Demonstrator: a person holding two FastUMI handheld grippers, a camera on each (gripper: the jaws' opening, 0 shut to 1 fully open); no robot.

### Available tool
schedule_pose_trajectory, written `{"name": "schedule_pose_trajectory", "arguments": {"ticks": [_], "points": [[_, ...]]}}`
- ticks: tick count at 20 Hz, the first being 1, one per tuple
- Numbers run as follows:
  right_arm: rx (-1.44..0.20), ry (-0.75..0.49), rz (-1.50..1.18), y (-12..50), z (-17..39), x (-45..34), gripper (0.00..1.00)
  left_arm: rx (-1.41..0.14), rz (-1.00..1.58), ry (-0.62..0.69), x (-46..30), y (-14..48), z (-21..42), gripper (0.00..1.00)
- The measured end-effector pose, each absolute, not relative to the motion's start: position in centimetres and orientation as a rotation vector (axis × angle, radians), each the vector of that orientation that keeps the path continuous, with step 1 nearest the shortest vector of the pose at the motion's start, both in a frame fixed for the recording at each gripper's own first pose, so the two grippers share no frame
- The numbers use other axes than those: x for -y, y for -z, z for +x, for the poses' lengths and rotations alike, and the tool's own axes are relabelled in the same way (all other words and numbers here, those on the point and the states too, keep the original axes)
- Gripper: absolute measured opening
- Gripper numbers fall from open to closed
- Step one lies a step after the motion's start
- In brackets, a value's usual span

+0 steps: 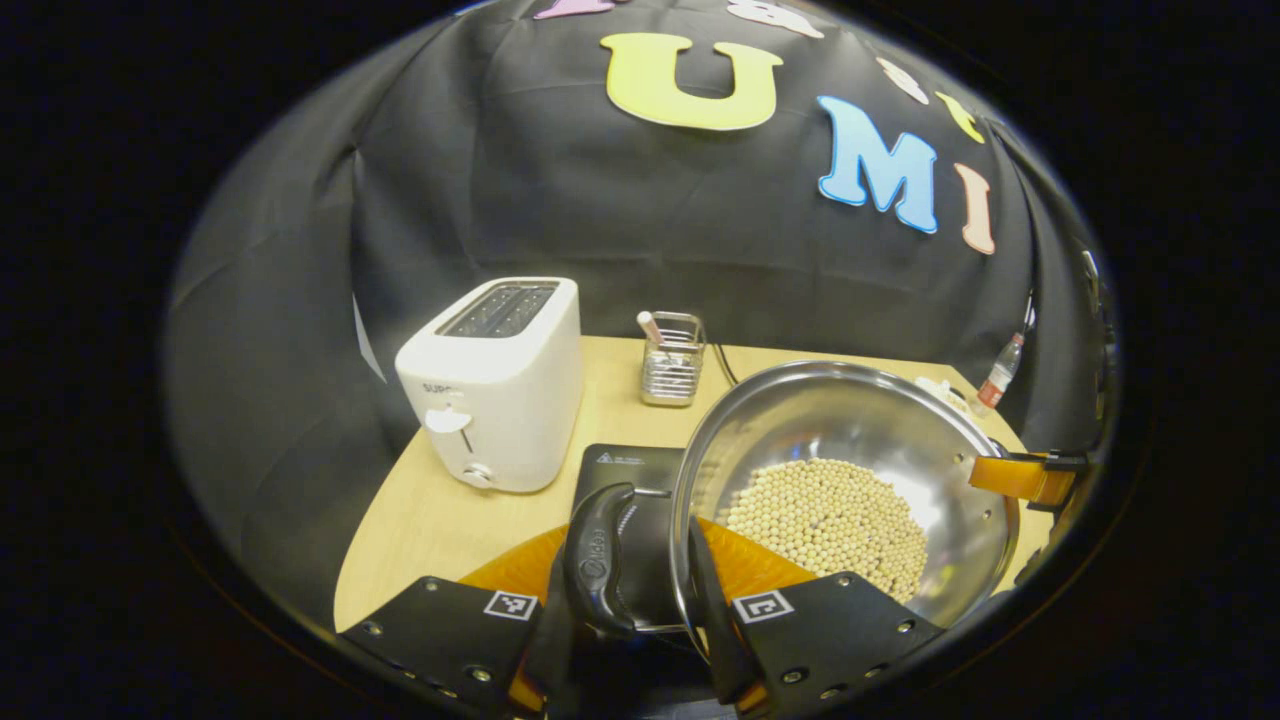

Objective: First push the handle of the pot to place it horizontally, then grasp the pot with both hands and set it on the induction cooktop.

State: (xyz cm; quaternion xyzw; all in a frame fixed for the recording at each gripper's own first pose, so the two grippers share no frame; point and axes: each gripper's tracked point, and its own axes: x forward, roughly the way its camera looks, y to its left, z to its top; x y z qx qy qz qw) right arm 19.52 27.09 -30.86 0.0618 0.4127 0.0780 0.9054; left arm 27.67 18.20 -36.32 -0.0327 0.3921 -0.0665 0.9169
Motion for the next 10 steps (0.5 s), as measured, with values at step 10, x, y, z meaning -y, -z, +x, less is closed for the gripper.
{"name": "schedule_pose_trajectory", "arguments": {"ticks": [10], "points": [[-0.891, -0.164, 0.136, 33.3, 19.6, -29.9, 0.45, -0.853, -0.058, 0.126, -20.8, 39.7, 28.3, 0.56]]}}
